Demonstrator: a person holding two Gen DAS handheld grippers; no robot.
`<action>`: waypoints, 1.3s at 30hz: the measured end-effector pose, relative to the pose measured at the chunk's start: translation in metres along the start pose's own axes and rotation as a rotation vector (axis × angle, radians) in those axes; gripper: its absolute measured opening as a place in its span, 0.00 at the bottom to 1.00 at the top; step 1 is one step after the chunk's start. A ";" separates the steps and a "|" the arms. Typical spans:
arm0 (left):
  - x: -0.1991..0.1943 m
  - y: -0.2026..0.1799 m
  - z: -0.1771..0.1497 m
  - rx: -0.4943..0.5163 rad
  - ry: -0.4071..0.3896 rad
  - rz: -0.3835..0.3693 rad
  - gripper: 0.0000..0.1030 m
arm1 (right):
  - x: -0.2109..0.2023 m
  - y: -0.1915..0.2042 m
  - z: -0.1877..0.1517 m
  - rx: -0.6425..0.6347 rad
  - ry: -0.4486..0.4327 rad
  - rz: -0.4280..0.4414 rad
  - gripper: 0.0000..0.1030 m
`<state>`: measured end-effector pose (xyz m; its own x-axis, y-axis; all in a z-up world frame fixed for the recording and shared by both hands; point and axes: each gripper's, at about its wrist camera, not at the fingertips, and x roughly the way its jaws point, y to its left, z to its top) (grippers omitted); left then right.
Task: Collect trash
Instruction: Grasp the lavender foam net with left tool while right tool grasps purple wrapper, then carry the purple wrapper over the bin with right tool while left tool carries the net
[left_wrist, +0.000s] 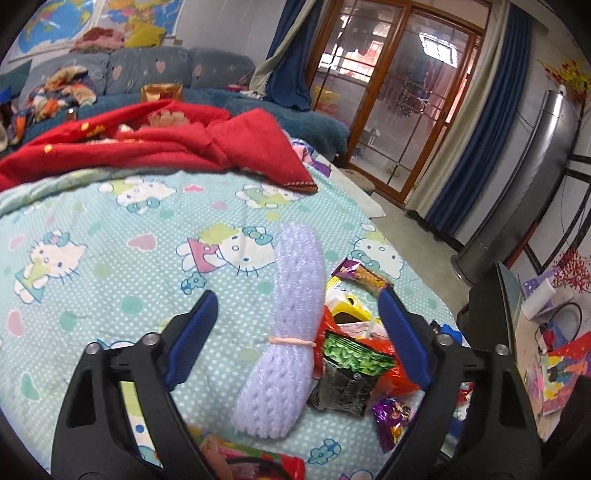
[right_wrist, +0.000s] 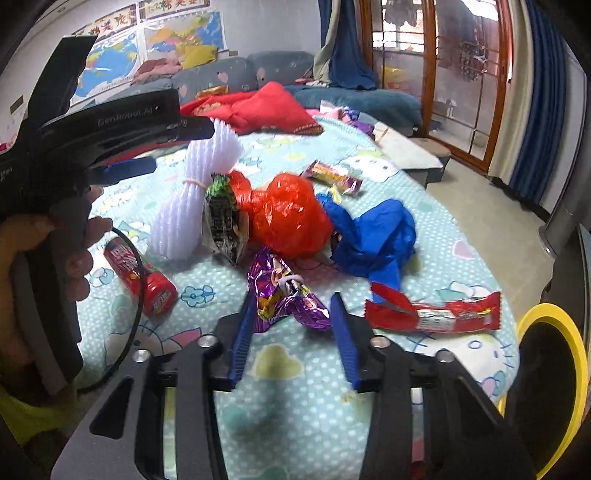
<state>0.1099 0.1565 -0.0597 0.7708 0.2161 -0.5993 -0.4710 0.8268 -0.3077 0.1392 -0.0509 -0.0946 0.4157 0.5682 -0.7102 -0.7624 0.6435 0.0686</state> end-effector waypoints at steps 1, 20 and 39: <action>0.002 0.002 0.000 -0.006 0.007 0.000 0.68 | 0.002 -0.001 -0.001 0.003 0.012 0.005 0.24; -0.003 0.001 -0.002 -0.034 0.018 -0.099 0.20 | -0.022 -0.009 -0.011 0.104 0.026 0.103 0.11; -0.032 -0.028 0.000 0.000 -0.013 -0.243 0.19 | -0.048 -0.011 -0.036 0.130 0.145 0.144 0.11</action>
<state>0.0991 0.1264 -0.0317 0.8667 0.0176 -0.4985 -0.2713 0.8553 -0.4415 0.1099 -0.1041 -0.0861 0.2250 0.5853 -0.7790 -0.7346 0.6271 0.2591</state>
